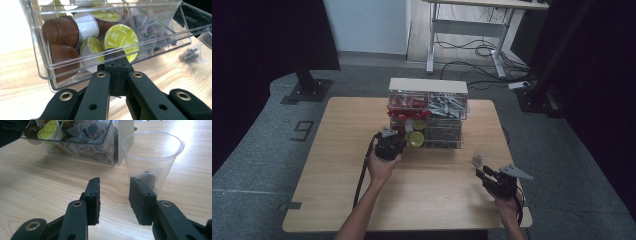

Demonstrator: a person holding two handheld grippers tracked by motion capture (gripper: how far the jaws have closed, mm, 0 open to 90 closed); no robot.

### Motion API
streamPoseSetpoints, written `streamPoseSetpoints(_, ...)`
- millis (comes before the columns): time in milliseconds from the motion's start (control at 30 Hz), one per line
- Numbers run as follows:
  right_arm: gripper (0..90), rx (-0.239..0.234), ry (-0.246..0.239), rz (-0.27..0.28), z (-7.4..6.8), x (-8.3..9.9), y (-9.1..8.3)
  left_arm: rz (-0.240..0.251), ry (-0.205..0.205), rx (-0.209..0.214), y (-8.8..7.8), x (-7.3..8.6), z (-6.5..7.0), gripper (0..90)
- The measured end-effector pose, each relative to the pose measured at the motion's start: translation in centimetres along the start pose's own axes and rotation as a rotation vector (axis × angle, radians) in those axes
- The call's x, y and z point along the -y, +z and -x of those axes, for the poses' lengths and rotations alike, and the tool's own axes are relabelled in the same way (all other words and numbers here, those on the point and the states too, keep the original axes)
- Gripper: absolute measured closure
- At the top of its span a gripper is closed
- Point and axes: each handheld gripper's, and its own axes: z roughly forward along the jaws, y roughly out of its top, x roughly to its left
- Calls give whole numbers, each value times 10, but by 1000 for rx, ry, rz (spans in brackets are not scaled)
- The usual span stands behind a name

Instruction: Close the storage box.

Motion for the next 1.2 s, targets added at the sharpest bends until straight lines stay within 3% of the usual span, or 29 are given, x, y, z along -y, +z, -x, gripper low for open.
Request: streamPoseSetpoints(1200, 602, -1, -5, -25, -1, 5, 4, -52, -22, 11, 14, 23, -4, 900)
